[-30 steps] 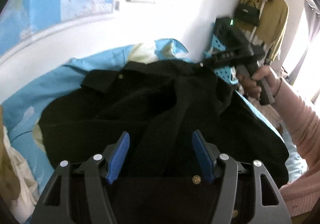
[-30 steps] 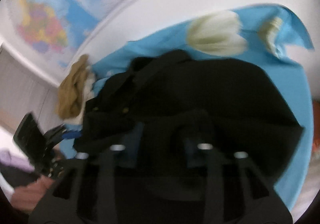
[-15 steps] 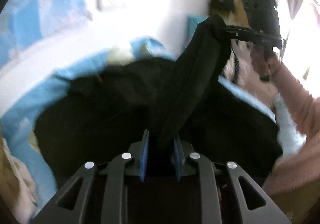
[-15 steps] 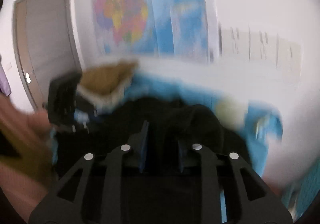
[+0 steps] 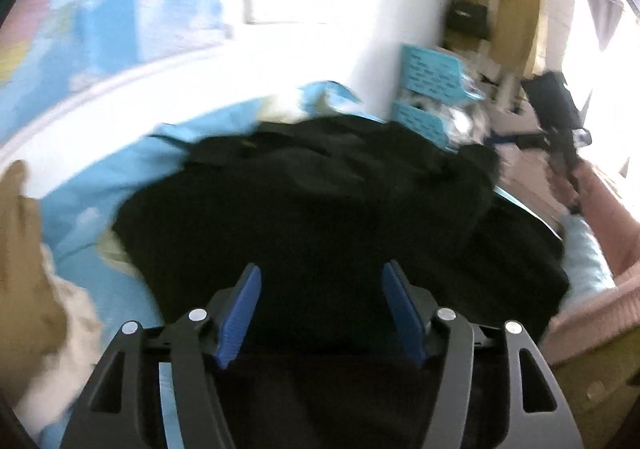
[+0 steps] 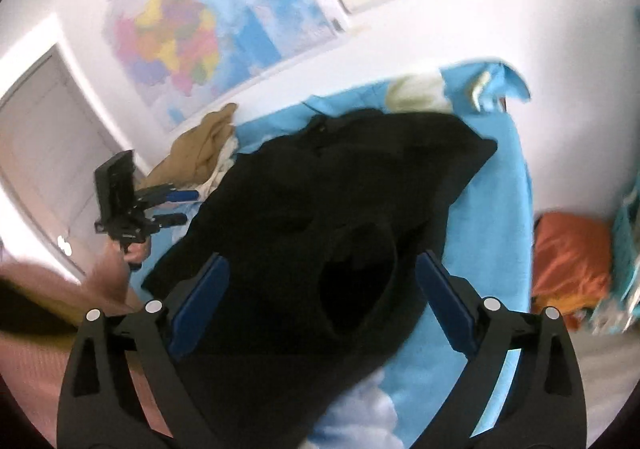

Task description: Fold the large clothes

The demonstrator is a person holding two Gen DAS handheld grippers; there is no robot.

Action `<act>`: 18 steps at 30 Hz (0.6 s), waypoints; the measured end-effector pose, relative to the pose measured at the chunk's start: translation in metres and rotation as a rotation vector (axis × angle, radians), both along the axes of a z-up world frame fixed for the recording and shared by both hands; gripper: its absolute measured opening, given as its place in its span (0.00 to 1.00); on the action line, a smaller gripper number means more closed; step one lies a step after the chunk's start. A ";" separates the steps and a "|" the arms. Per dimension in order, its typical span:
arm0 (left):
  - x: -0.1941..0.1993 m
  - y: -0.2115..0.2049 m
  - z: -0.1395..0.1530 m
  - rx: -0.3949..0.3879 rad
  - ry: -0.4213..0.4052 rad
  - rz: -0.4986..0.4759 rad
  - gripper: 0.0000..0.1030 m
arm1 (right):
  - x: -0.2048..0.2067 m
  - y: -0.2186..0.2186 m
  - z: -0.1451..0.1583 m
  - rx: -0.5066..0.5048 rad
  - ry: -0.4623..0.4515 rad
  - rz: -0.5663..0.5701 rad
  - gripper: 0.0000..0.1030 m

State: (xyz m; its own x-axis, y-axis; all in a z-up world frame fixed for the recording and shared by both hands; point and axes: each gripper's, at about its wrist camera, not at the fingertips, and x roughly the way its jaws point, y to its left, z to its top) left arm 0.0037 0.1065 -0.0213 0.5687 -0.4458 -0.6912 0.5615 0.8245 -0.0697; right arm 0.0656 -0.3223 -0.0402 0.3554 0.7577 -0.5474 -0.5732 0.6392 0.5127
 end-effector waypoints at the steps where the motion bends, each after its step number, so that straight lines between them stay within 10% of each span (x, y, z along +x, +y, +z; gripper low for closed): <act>1: 0.007 0.002 0.003 0.022 -0.005 0.043 0.60 | 0.010 0.012 -0.003 -0.021 0.027 0.000 0.90; 3: 0.031 0.003 0.001 0.069 -0.010 0.123 0.61 | 0.030 0.038 -0.018 -0.101 0.099 0.001 0.79; 7: 0.068 -0.012 -0.028 0.213 0.035 0.187 0.61 | 0.036 0.067 -0.035 -0.182 0.134 0.067 0.08; 9: 0.079 -0.014 -0.045 0.300 0.061 0.237 0.50 | 0.027 0.075 -0.020 -0.227 0.054 0.080 0.04; 15: 0.093 0.010 -0.027 0.236 -0.018 0.428 0.06 | 0.034 0.077 0.077 -0.174 -0.284 -0.028 0.04; 18: 0.092 0.041 -0.013 0.148 -0.031 0.554 0.06 | 0.042 0.065 0.107 -0.057 -0.433 -0.038 0.05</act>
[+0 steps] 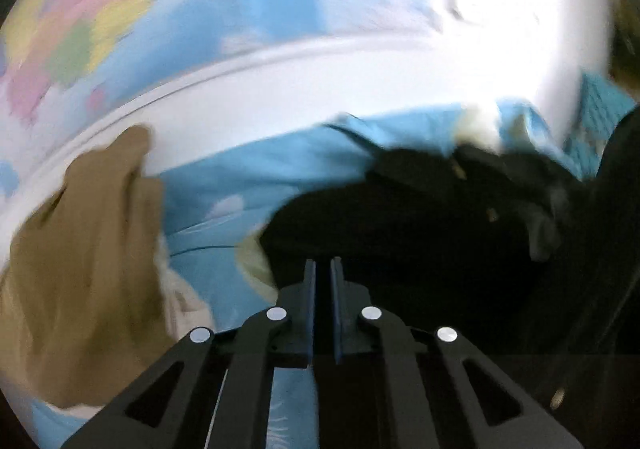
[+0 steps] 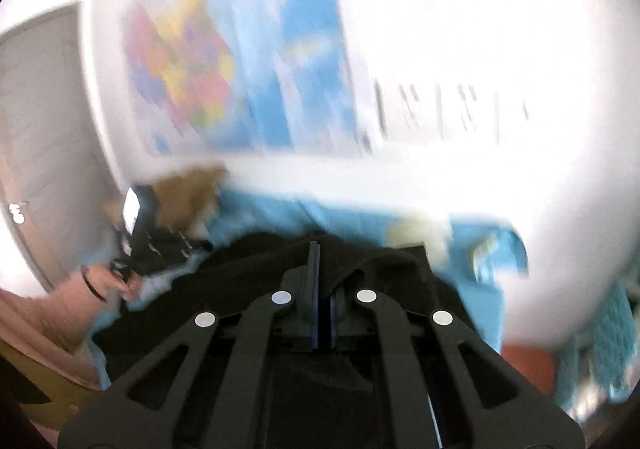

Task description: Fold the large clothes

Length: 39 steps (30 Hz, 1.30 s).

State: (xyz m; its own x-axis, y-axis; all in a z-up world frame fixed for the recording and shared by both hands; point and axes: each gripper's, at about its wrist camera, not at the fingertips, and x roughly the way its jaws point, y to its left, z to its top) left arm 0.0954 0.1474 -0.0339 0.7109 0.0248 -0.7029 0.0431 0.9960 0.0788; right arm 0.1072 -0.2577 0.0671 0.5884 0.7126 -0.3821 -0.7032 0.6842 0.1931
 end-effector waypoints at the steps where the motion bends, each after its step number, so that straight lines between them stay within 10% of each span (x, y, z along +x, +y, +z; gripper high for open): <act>1: -0.002 0.008 0.001 -0.032 -0.001 0.009 0.06 | 0.004 -0.001 -0.003 -0.018 -0.017 -0.014 0.06; 8: -0.019 0.005 -0.025 -0.021 0.078 -0.107 0.29 | 0.031 0.002 -0.129 -0.345 0.296 0.006 0.20; 13: -0.032 0.000 -0.019 -0.035 0.053 -0.195 0.54 | 0.025 -0.035 -0.113 -0.212 0.307 -0.065 0.78; 18: -0.027 -0.017 -0.010 -0.025 0.022 -0.242 0.62 | 0.040 -0.023 -0.102 -0.169 0.313 -0.076 0.81; 20: -0.021 -0.028 -0.013 -0.009 0.023 -0.251 0.63 | 0.048 -0.004 -0.121 -0.244 0.345 -0.083 0.69; 22: -0.015 -0.035 -0.019 0.011 0.039 -0.246 0.63 | 0.054 0.009 -0.136 -0.295 0.371 -0.076 0.35; 25: -0.012 -0.036 -0.030 0.054 0.032 -0.209 0.75 | 0.057 0.019 -0.154 -0.352 0.367 -0.108 0.32; 30: -0.019 -0.015 -0.029 -0.016 0.042 -0.153 0.76 | 0.047 0.016 -0.136 -0.343 0.301 -0.199 0.60; 39: -0.074 0.003 -0.019 0.042 0.020 -0.078 0.82 | -0.011 -0.019 -0.106 -0.160 0.261 -0.201 0.64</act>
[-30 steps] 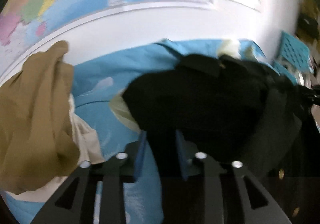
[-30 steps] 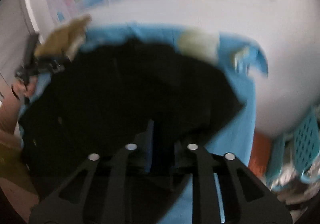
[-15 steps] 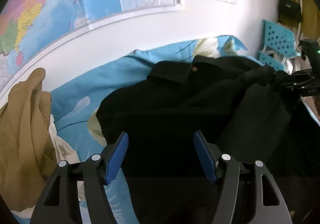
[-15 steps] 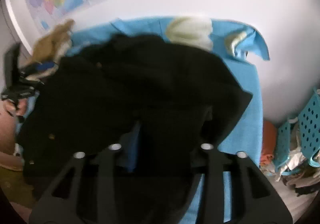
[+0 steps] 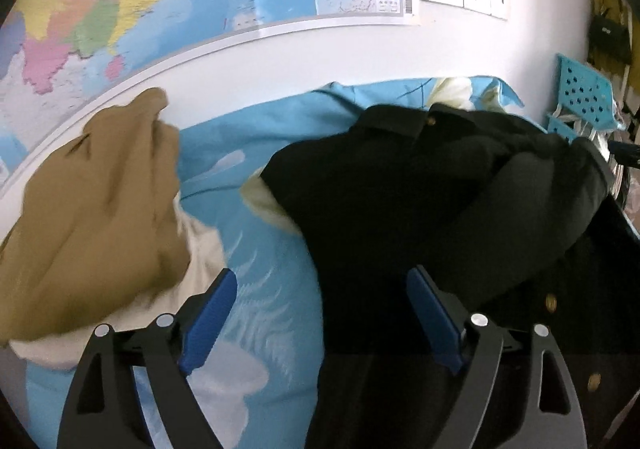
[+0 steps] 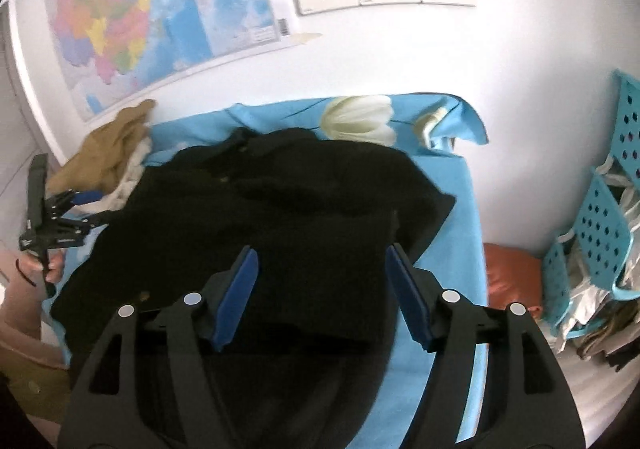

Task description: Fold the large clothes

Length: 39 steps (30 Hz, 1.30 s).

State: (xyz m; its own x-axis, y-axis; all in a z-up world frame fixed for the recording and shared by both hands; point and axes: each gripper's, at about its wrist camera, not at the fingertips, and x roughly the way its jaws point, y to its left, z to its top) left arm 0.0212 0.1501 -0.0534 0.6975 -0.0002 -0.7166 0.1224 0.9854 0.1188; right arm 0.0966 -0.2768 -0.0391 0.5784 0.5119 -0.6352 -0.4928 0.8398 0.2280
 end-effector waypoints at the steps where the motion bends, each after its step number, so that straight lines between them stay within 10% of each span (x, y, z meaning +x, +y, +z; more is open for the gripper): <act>1: -0.004 0.000 0.000 0.004 -0.004 0.005 0.82 | -0.006 0.002 -0.002 0.002 -0.002 0.011 0.64; 21: -0.064 0.013 -0.011 -0.045 0.033 0.034 0.88 | -0.035 0.008 -0.026 0.037 0.114 -0.008 0.73; 39: -0.125 0.059 -0.042 -0.473 0.240 -0.100 0.91 | -0.123 -0.063 -0.070 0.319 0.316 0.003 0.89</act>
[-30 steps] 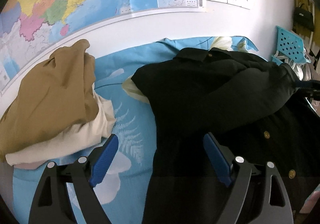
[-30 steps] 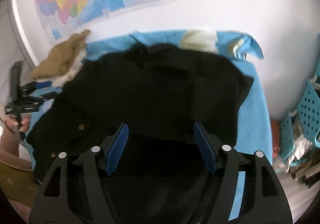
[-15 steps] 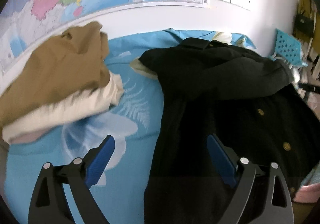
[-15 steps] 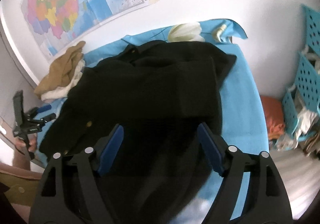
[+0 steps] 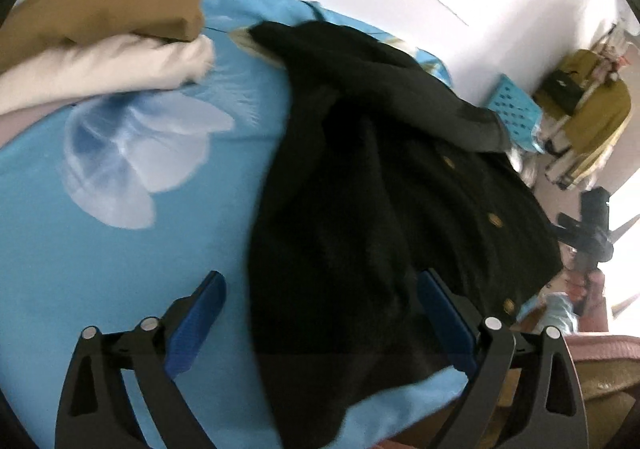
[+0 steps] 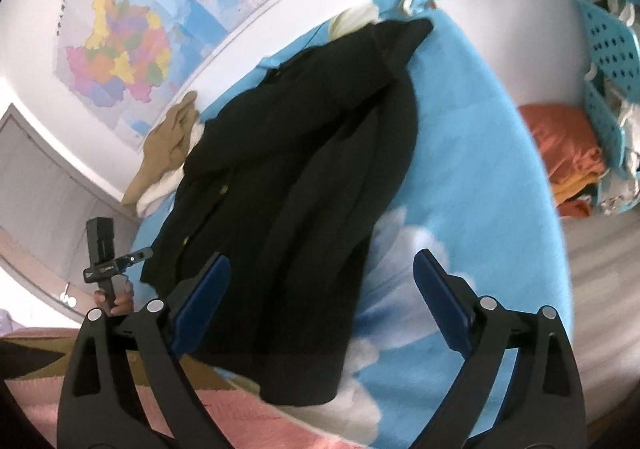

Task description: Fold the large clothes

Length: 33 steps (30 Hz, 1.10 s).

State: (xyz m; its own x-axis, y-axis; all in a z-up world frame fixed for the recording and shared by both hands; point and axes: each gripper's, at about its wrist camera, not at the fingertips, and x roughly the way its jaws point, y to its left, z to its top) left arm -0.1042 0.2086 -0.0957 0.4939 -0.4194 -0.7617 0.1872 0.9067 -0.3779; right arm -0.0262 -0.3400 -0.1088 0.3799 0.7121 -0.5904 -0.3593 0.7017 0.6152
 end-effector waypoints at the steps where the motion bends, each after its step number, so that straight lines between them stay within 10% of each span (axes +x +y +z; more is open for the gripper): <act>1: -0.003 -0.002 0.000 -0.010 0.003 -0.013 0.91 | -0.002 0.002 -0.001 0.003 0.003 0.013 0.89; 8: -0.012 -0.017 -0.002 -0.061 0.018 -0.087 0.91 | -0.016 0.034 -0.008 0.025 -0.025 0.127 0.82; 13: -0.016 -0.013 0.008 -0.188 0.023 -0.088 0.16 | -0.017 0.035 0.002 0.167 -0.038 0.158 0.33; 15: -0.018 -0.010 0.013 -0.226 0.010 -0.092 0.22 | -0.019 0.027 0.011 0.203 -0.083 0.144 0.45; 17: -0.019 -0.013 0.011 -0.140 0.023 -0.071 0.50 | -0.016 0.023 0.005 0.168 -0.056 0.099 0.68; 23: -0.015 -0.019 -0.004 -0.175 0.066 -0.101 0.75 | -0.017 0.033 -0.011 0.148 -0.017 0.114 0.80; 25: -0.012 -0.026 -0.004 -0.164 0.055 -0.107 0.76 | -0.019 0.041 -0.011 0.141 -0.028 0.125 0.71; 26: -0.010 -0.029 -0.004 -0.154 0.051 -0.108 0.72 | -0.019 0.048 -0.012 0.119 -0.031 0.135 0.60; 28: -0.005 -0.035 -0.003 -0.145 0.052 -0.090 0.25 | -0.018 0.053 -0.016 0.103 -0.019 0.143 0.27; 30: -0.005 -0.032 0.001 -0.171 0.048 -0.070 0.05 | -0.017 0.047 -0.013 0.132 -0.026 0.119 0.15; 33: -0.010 -0.026 0.016 -0.224 0.012 -0.055 0.04 | -0.029 0.019 0.010 0.210 -0.100 0.065 0.14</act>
State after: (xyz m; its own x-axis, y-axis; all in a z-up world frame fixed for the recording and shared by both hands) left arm -0.1144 0.1824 -0.0793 0.4574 -0.6048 -0.6519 0.2280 0.7883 -0.5714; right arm -0.0552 -0.3208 -0.0987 0.3784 0.8403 -0.3883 -0.4656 0.5353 0.7047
